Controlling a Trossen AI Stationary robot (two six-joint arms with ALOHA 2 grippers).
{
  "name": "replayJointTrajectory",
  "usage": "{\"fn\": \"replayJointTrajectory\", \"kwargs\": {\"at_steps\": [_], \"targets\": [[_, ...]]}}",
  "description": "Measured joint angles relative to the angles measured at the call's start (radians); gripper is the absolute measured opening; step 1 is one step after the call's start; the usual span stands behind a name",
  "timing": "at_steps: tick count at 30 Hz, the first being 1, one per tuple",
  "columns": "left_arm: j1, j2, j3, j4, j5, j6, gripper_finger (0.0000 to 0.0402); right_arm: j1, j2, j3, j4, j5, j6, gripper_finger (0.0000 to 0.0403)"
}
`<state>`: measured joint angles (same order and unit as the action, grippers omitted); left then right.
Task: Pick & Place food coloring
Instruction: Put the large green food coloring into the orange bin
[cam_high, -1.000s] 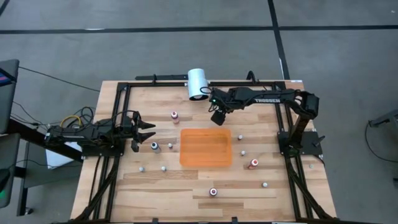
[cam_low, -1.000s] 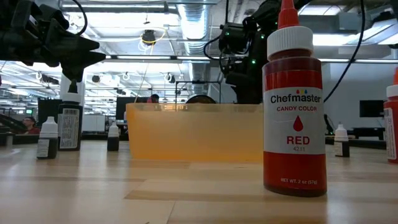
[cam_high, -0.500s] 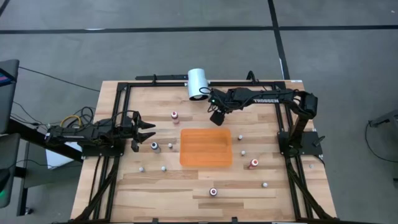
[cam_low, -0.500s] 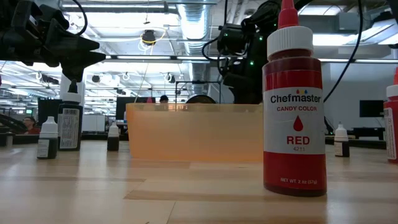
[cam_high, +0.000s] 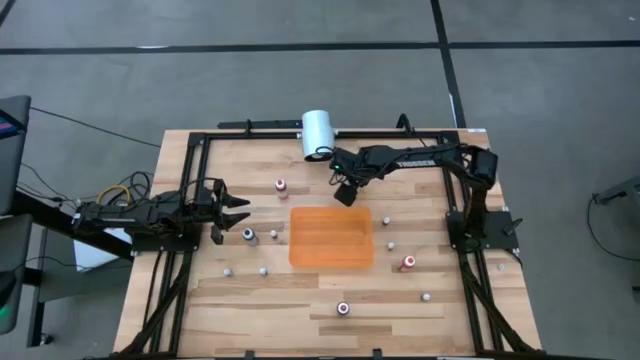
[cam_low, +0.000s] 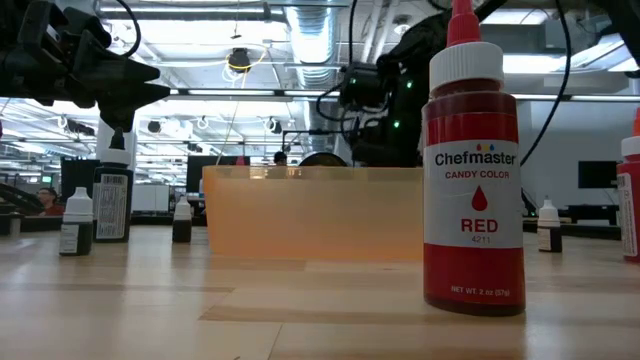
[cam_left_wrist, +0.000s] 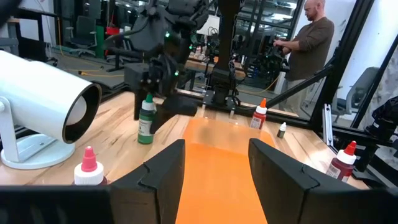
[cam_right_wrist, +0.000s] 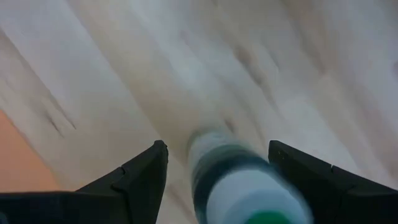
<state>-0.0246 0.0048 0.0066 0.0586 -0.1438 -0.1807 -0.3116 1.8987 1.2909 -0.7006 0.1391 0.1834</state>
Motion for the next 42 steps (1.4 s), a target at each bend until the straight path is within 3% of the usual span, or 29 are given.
{"fn": "replayJointTrajectory", "kwargs": {"at_steps": [29,34,42], "targets": [[0.0,0.002,0.0,0.0,-0.001,-0.003,0.0169,0.008,0.001,-0.003,-0.006,-0.006,0.027,0.0262],[0.0,0.002,0.0,0.0,-0.001,-0.003,0.0169,0.008,0.001,-0.003,-0.014,-0.006,0.028,0.0236],[0.0,0.002,0.0,0.0,-0.002,-0.003,0.0169,0.008,0.001,-0.003,-0.019,-0.006,0.028,0.0157]]}}
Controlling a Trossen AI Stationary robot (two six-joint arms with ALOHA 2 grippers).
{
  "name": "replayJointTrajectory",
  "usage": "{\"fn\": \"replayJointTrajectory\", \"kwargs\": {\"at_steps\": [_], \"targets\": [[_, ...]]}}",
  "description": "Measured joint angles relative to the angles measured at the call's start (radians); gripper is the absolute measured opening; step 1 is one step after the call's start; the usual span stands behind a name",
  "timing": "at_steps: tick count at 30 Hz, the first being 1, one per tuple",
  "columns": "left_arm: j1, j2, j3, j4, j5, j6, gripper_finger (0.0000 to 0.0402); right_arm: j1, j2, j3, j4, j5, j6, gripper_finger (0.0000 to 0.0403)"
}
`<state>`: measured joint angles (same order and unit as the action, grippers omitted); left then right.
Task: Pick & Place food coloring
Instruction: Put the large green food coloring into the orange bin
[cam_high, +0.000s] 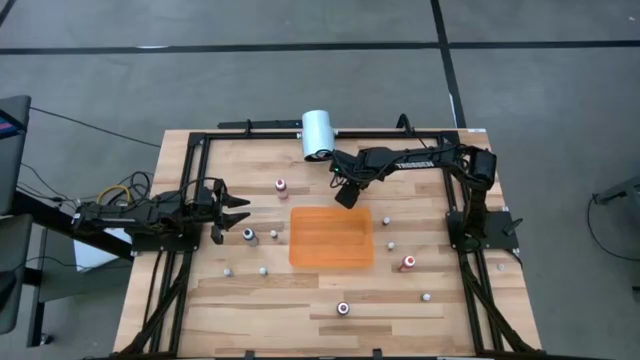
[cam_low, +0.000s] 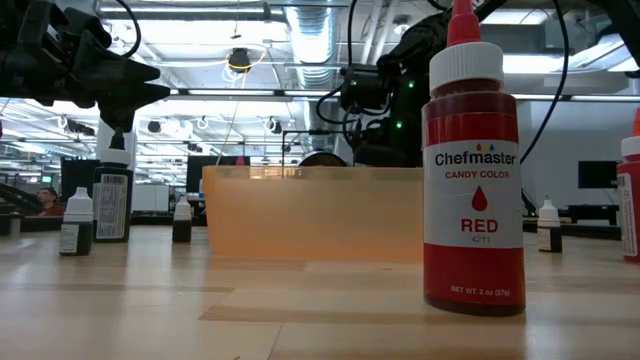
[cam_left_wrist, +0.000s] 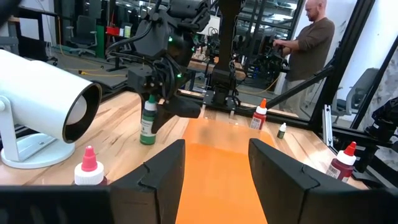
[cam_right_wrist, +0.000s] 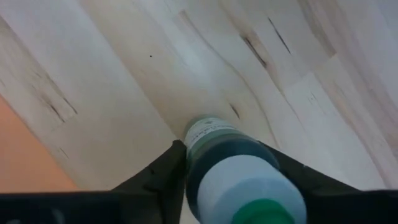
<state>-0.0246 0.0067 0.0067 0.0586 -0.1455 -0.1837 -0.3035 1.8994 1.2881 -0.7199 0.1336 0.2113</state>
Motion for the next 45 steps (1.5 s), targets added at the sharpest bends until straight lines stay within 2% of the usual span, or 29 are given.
{"fn": "replayJointTrajectory", "kwargs": {"at_steps": [5,13,19,28,38,45], "targets": [[0.0,0.0,0.0,0.0,0.0,0.0,0.0169,0.0,-0.001,0.0,-0.002,0.0,0.0,0.0128],[0.0,0.0,0.0,0.0,0.0,0.0,0.0169,0.0,-0.001,0.005,-0.014,0.0,0.0,0.0146],[0.0,0.0,0.0,0.0,0.0,0.006,0.0169,0.0,0.0,0.058,-0.07,0.004,-0.009,0.0129],[0.0,0.0,0.0,0.0,0.0,0.006,0.0169,0.0,0.0,0.204,-0.192,0.009,-0.096,0.0144],[0.0,0.0,0.0,0.0,0.0,0.006,0.0169,0.009,0.0,0.396,-0.369,0.027,-0.206,0.0134],[0.0,0.0,0.0,0.0,0.0,0.006,0.0169,0.027,0.0,0.528,-0.486,0.03,-0.22,0.0143]]}}
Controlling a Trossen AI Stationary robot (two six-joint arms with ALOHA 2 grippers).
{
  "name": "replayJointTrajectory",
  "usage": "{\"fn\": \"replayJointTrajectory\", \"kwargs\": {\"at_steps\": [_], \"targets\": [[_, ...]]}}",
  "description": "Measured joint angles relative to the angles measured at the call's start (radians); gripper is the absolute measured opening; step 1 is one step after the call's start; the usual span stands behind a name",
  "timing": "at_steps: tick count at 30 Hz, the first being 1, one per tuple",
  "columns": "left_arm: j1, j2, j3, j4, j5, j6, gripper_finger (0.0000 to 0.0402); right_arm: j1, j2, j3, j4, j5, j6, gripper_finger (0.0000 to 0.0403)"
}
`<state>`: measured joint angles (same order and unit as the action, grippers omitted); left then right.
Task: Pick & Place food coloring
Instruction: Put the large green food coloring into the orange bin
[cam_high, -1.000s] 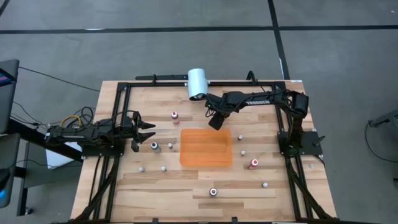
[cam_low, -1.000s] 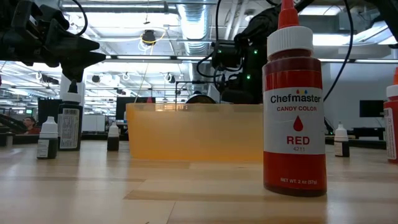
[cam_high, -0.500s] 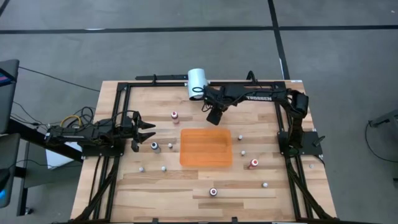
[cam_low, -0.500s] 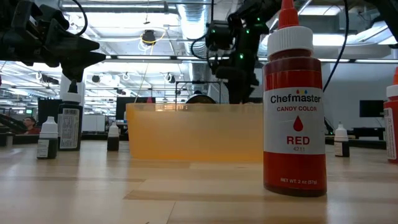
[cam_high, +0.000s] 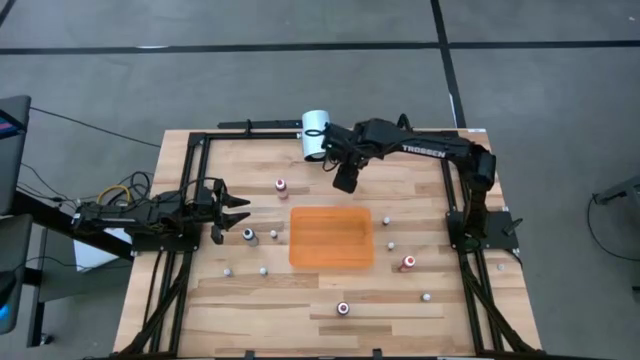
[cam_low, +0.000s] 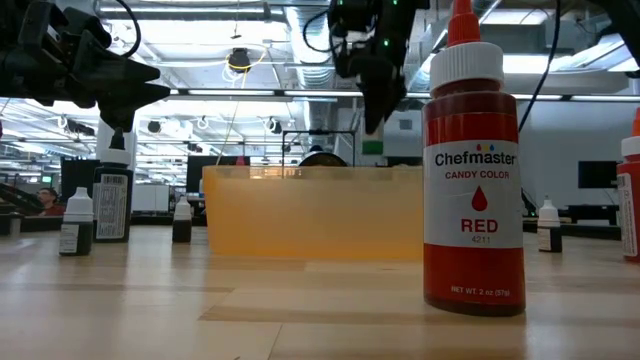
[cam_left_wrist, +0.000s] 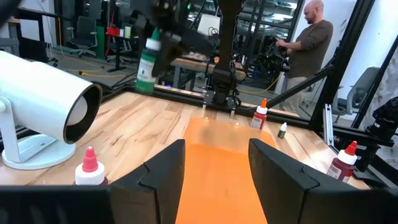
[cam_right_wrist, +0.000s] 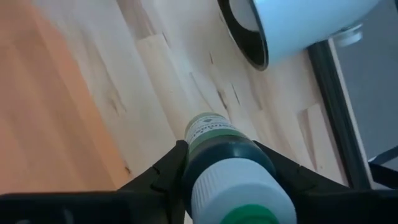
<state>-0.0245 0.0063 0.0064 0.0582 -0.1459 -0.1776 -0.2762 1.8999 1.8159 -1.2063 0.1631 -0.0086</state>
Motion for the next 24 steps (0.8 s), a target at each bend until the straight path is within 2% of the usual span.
{"fn": "replayJointTrajectory", "kwargs": {"at_steps": [5,12,24], "targets": [[0.0,0.0,0.0,0.0,0.0,0.0,0.0169,0.027,0.0,0.083,-0.074,0.0,0.0,0.0134],[0.0,0.0,0.0,0.0,0.0,0.0,0.0169,0.076,0.0,0.169,-0.157,0.001,0.01,0.0142],[0.0,0.0,0.0,0.0,0.0,-0.001,0.0169,0.175,0.0,0.189,-0.204,0.006,-0.004,0.0142]]}}
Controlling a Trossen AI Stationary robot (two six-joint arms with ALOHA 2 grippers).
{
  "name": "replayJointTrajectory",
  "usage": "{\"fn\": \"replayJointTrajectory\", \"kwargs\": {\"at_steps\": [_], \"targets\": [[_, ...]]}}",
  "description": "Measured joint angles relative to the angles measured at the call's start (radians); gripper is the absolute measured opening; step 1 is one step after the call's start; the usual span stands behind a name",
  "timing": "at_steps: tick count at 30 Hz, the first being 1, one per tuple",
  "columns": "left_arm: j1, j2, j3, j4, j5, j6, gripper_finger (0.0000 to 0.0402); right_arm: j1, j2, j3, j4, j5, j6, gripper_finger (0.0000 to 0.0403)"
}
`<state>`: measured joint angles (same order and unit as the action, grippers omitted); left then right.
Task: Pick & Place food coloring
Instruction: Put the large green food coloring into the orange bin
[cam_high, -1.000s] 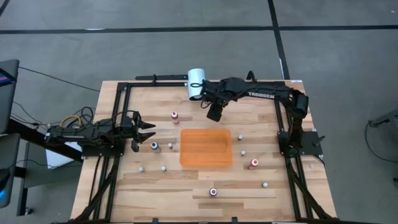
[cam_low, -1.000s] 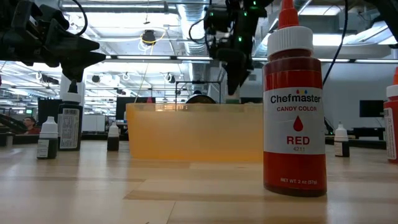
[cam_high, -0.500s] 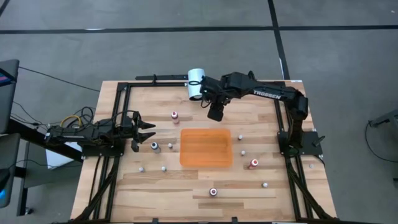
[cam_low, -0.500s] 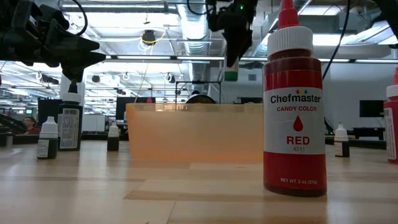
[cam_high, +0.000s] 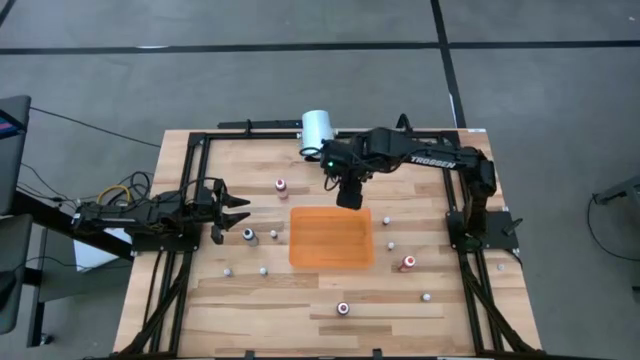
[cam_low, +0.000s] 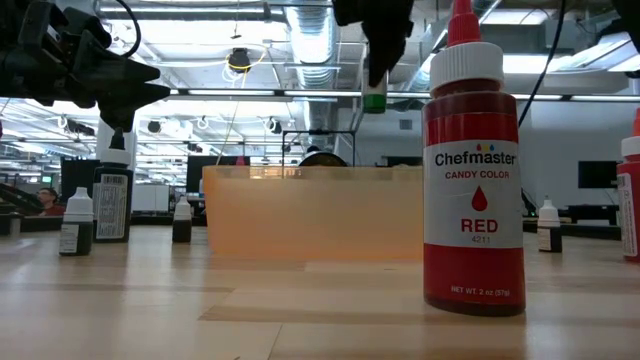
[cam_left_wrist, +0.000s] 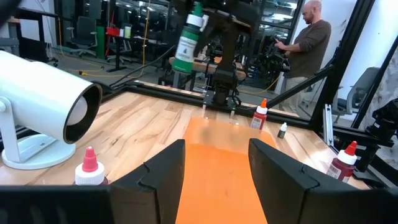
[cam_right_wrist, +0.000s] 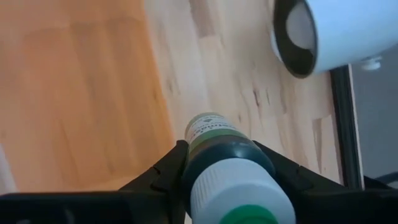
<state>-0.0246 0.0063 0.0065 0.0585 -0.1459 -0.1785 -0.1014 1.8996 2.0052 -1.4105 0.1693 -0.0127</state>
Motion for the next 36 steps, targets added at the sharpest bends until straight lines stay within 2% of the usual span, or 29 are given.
{"fn": "replayJointTrajectory", "kwargs": {"at_steps": [12,23,36], "targets": [[0.0,0.0,0.0,0.0,0.0,0.0,0.0169,0.152,0.0,0.0,-0.037,0.001,-0.177,0.0137],[0.0,0.0,0.0,0.0,0.0,-0.001,0.0169,0.288,0.0,0.0,-0.036,-0.001,-0.249,0.0136],[0.0,0.0,0.0,0.0,0.0,-0.001,0.0169,0.366,0.0,0.0,-0.016,0.014,-0.178,0.0138]]}}
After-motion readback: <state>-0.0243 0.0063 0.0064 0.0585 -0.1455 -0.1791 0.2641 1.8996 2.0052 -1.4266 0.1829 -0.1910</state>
